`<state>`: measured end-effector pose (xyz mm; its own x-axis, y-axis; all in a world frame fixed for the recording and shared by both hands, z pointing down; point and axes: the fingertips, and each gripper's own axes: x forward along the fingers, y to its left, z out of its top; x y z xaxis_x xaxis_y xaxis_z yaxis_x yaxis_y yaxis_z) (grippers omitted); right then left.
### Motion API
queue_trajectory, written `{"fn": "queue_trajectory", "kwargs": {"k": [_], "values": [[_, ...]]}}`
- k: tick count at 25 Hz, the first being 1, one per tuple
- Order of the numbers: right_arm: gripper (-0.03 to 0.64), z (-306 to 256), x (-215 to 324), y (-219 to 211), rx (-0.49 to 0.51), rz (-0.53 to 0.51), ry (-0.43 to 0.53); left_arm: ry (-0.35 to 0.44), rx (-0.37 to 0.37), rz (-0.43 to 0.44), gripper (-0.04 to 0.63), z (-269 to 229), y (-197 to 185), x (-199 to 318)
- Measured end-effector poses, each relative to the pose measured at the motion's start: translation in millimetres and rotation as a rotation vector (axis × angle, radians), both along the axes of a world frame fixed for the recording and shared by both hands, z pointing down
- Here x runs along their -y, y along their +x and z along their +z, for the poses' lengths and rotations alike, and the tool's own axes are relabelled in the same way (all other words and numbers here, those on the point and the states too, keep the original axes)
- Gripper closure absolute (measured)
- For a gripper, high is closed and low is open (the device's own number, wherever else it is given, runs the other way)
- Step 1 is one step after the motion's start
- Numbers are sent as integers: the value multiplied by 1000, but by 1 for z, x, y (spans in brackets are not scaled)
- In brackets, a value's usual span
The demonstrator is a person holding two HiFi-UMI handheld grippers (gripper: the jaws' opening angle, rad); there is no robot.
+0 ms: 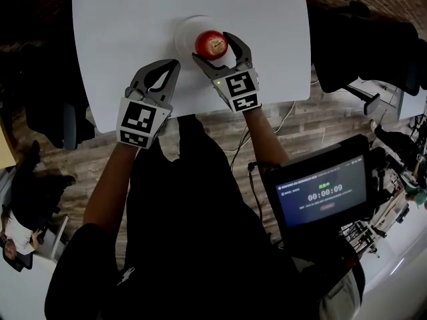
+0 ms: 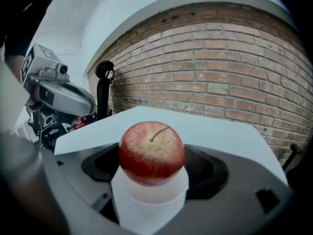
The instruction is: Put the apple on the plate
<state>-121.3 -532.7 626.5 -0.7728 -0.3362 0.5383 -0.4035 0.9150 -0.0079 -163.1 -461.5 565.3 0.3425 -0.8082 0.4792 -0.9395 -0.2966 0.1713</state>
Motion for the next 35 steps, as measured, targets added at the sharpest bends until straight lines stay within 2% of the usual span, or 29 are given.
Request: {"fn": "queue_trajectory", "kwargs": {"k": [3, 11, 24, 35], "values": [[221, 6, 0, -1, -21, -18, 9, -2, 10, 17, 589, -2, 7, -1], [221, 7, 9, -2, -53, -46, 31, -16, 16, -7, 589, 0, 9, 2], [221, 18, 11, -3, -110, -59, 37, -23, -3, -20, 589, 3, 17, 3], [219, 16, 14, -8, -143, -73, 49, -32, -8, -40, 589, -1, 10, 2]]}}
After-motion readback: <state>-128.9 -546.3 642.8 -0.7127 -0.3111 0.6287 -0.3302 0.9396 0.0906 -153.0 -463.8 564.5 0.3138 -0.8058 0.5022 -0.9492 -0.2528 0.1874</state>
